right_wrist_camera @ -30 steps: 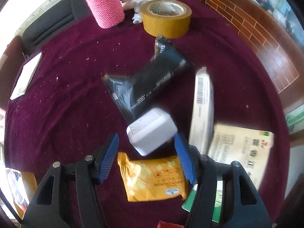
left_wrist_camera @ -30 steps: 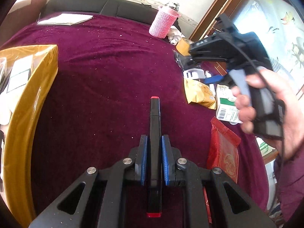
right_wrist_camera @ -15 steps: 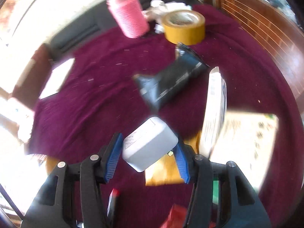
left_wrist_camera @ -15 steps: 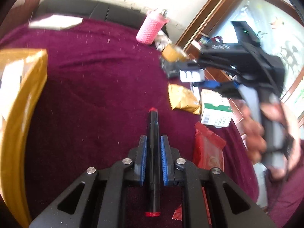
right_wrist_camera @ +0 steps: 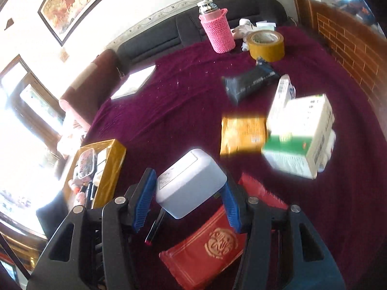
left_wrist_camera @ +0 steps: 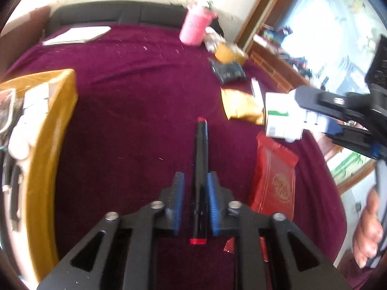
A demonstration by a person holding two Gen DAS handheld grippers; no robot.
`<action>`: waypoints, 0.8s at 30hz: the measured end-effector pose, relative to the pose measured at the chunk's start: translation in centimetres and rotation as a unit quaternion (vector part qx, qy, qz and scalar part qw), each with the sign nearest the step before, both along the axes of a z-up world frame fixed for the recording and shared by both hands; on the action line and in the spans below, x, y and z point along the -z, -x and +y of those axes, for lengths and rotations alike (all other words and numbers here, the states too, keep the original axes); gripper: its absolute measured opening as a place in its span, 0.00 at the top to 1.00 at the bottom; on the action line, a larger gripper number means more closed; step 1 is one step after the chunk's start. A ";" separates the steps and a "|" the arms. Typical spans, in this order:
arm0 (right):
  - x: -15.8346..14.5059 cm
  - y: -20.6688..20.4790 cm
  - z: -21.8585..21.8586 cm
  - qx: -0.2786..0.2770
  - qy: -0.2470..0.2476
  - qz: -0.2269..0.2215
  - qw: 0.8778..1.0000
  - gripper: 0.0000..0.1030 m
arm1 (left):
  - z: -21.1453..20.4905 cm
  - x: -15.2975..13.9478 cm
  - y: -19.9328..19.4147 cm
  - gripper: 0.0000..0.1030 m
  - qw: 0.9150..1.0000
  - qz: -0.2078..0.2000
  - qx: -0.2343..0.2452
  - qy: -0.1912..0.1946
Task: Organize objects
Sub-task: 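Carry the red-capped marker with the left gripper while the right gripper reaches for the white box, then lower the red-capped marker and small white box into the tray, open both grippers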
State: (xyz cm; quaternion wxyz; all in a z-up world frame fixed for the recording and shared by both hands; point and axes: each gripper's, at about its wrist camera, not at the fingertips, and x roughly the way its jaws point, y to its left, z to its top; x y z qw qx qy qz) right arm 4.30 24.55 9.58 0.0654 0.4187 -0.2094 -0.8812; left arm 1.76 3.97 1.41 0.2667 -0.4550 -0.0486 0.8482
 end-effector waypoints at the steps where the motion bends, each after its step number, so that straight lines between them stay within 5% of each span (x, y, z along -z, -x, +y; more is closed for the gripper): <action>1: 0.2 -0.4 0.2 0.000 0.004 0.000 1.000 0.50 | 0.4 0.0 0.0 0.74 1.000 0.004 0.004 0.006; 4: 0.7 -1.7 0.7 0.004 0.008 -0.001 1.000 0.50 | 2.3 0.5 0.0 0.57 0.998 0.016 0.016 0.050; 9: 1.4 -2.8 1.6 0.007 0.022 0.001 1.000 0.50 | 6.4 0.9 -0.4 0.58 0.982 0.080 0.052 0.165; 11: 1.5 -3.0 1.6 0.006 0.027 0.003 1.000 0.50 | 6.3 0.8 -0.3 0.89 0.984 0.066 0.057 0.152; 18: 1.1 -3.4 0.6 -0.010 0.022 0.014 1.000 0.50 | 2.1 -1.3 -1.0 0.89 0.996 0.044 0.039 0.061; 24: 0.3 -3.1 -2.3 -0.048 0.030 0.022 0.998 0.50 | -4.4 -5.8 -3.6 0.89 0.997 0.079 -0.002 -0.012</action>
